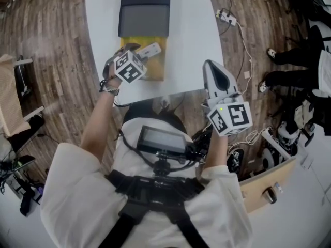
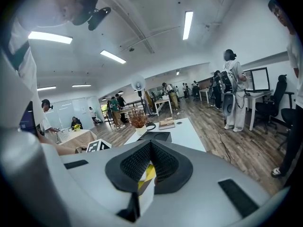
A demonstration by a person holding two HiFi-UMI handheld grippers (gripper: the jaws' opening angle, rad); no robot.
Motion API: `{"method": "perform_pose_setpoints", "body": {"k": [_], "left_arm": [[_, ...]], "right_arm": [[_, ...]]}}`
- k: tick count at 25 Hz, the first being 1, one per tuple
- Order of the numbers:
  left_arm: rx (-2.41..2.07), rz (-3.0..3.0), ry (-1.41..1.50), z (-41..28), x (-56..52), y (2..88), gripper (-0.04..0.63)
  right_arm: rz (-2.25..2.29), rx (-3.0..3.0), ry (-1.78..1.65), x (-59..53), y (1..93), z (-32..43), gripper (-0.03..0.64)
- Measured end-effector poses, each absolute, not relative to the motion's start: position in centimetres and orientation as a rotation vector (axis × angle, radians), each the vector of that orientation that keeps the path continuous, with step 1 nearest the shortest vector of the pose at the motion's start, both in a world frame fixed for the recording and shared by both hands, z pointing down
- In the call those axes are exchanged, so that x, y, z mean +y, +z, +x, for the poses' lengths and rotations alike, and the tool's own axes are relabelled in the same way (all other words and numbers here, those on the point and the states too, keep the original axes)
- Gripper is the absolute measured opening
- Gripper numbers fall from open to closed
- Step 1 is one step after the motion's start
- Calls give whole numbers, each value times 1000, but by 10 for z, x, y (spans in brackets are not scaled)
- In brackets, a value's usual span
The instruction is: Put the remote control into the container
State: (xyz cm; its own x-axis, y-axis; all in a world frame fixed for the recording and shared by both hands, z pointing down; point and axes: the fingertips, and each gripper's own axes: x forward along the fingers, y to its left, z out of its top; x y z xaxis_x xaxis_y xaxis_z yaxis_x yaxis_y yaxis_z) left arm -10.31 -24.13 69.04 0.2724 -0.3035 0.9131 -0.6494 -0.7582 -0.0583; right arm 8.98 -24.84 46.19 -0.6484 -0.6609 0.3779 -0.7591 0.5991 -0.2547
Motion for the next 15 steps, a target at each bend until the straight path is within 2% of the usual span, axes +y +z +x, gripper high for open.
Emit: {"method": "perform_pose_setpoints", "body": {"k": [6, 15], "left_arm": [[-963, 2217, 1437, -117, -236, 672, 229], [-1143, 2278, 1340, -124, -221, 629, 116]], "right_arm": [[1119, -2630, 532, -245, 448, 79, 3], [1028, -2703, 452, -232, 425, 67, 3]]}}
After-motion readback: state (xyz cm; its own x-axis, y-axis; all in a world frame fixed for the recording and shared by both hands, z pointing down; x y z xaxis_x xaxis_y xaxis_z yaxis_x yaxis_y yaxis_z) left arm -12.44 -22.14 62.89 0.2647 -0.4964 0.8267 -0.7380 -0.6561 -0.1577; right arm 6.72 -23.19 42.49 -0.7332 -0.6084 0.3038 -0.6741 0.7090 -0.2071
